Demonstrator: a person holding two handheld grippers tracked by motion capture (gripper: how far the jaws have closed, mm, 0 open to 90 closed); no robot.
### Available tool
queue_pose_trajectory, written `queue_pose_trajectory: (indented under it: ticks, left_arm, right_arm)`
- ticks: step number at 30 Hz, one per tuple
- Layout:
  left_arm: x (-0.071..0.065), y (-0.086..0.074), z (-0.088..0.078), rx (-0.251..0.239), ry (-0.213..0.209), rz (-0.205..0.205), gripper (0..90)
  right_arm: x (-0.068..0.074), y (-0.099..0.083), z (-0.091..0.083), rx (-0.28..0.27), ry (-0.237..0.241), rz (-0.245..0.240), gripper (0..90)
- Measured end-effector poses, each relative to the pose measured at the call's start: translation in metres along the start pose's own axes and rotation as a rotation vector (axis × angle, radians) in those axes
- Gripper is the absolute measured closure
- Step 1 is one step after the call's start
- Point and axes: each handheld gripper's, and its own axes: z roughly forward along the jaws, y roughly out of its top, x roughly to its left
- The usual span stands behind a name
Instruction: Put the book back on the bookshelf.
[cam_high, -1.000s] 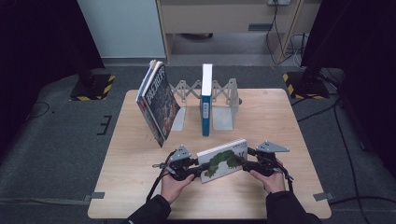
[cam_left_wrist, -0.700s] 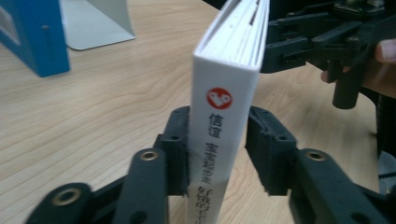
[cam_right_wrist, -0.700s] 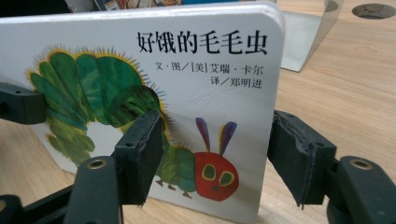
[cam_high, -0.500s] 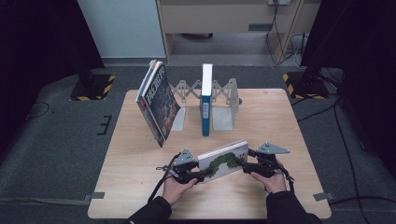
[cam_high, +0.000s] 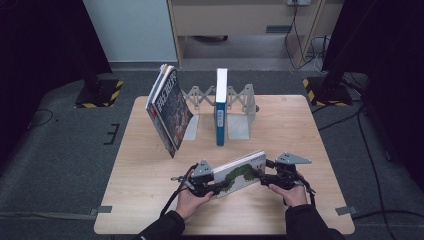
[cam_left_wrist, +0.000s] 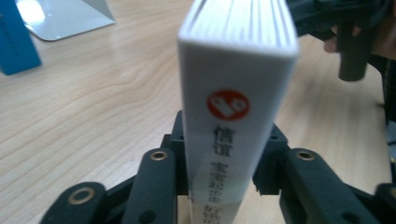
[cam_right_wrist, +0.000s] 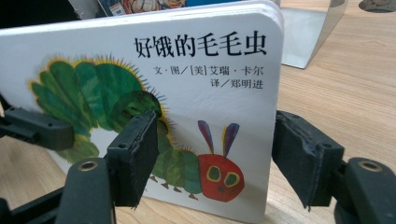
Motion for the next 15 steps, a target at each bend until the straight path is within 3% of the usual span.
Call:
queue_pose_trajectory:
  ticks: [4,8,15]
  left_arm:
    - [-0.004,0.004,-0.002,0.002,-0.031,-0.006,71.0]
    - [-0.005,0.009,-0.008,-0.01,-0.015,-0.025,73.6]
    - [-0.005,0.016,-0.016,-0.019,0.011,-0.046,73.8]
  right_arm:
    - [-0.003,0.0,-0.003,0.003,0.016,0.024,28.4]
    - [-0.007,0.0,-0.008,0.002,-0.006,0.041,25.7]
    - [-0.021,-0.002,-0.017,0.016,-0.098,0.067,21.4]
